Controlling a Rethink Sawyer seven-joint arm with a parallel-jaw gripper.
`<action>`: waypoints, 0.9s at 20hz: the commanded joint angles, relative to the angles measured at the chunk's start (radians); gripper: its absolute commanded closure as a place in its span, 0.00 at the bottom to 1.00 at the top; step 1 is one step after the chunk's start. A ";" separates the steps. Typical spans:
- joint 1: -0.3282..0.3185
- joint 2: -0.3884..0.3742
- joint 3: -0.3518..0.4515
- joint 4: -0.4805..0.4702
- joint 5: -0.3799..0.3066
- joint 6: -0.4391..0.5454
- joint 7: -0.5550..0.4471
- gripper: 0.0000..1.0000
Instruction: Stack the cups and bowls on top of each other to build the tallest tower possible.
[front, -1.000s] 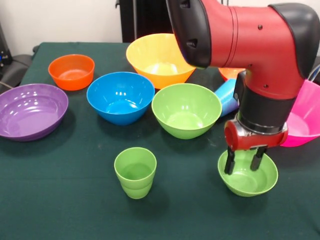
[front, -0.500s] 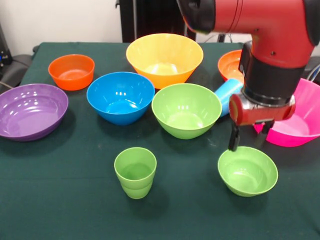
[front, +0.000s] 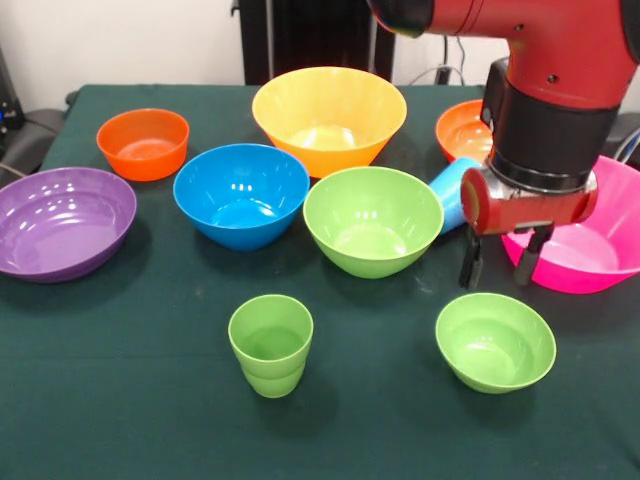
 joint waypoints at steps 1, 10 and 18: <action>-0.015 0.162 0.069 -0.209 -0.017 0.160 0.001 0.00; -0.028 0.252 0.080 -0.351 -0.031 0.171 -0.053 0.00; -0.063 0.139 0.076 -0.165 -0.028 0.112 -0.090 0.00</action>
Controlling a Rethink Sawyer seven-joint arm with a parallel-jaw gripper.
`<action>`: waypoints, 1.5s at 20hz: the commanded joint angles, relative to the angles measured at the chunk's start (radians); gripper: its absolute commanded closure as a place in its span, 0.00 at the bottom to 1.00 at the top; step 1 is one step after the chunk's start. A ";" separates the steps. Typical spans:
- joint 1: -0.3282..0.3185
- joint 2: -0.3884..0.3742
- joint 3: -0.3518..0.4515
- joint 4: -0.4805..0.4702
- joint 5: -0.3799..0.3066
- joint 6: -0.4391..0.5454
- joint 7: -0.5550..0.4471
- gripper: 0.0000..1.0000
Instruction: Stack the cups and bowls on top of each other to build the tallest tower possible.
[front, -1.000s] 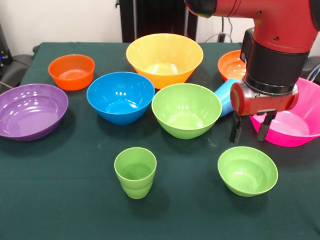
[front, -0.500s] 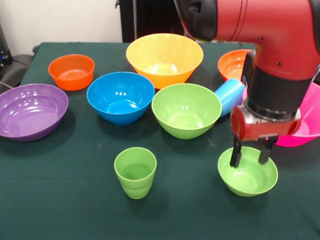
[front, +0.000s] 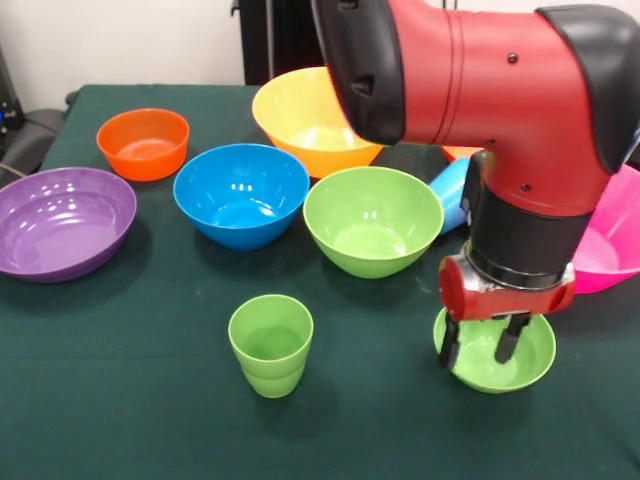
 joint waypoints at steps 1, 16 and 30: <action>-0.047 -0.091 0.076 0.170 -0.030 0.008 -0.093 0.00; -0.110 -0.113 0.111 0.376 -0.092 -0.183 -0.081 0.00; -0.023 -0.014 0.089 0.172 -0.042 -0.087 -0.017 0.00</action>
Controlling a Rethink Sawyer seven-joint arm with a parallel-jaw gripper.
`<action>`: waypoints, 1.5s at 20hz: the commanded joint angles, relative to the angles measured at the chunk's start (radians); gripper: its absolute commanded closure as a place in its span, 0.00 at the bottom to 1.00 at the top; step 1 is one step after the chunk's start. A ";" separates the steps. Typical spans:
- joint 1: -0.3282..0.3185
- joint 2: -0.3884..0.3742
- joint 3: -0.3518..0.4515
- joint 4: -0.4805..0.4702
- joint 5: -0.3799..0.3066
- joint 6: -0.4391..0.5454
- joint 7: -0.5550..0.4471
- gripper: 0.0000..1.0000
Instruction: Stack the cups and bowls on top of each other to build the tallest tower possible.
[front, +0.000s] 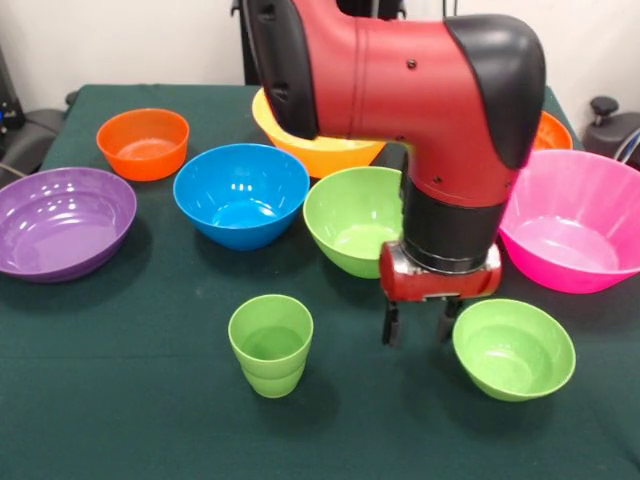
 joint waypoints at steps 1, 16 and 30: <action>0.034 0.012 0.081 0.011 -0.041 0.036 -0.014 0.00; 0.021 -0.045 0.069 0.097 -0.042 0.014 -0.013 0.00; 0.016 -0.073 0.060 0.033 -0.027 0.160 -0.038 0.00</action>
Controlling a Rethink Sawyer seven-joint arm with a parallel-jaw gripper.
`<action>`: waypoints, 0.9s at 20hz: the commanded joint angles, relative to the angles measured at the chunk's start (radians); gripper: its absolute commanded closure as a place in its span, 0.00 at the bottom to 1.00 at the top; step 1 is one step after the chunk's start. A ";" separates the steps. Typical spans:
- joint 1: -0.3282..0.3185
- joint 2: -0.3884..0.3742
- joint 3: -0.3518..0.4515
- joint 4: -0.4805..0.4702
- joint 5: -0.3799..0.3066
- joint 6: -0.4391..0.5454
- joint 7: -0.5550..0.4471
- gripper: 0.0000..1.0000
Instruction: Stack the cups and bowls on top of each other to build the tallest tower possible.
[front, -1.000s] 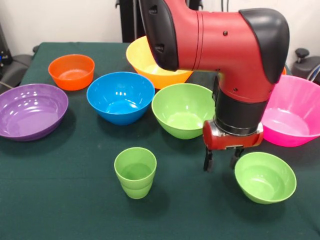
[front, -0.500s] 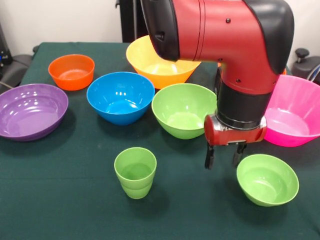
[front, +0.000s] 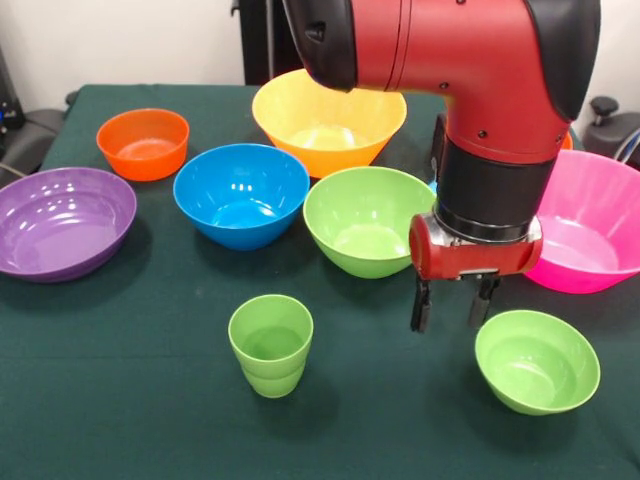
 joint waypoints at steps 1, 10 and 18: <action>-0.004 0.016 0.057 -0.008 -0.025 0.168 -0.032 0.00; 0.004 0.096 0.072 -0.103 -0.020 0.148 0.003 0.00; 0.004 0.152 0.083 -0.123 -0.020 0.068 0.017 0.00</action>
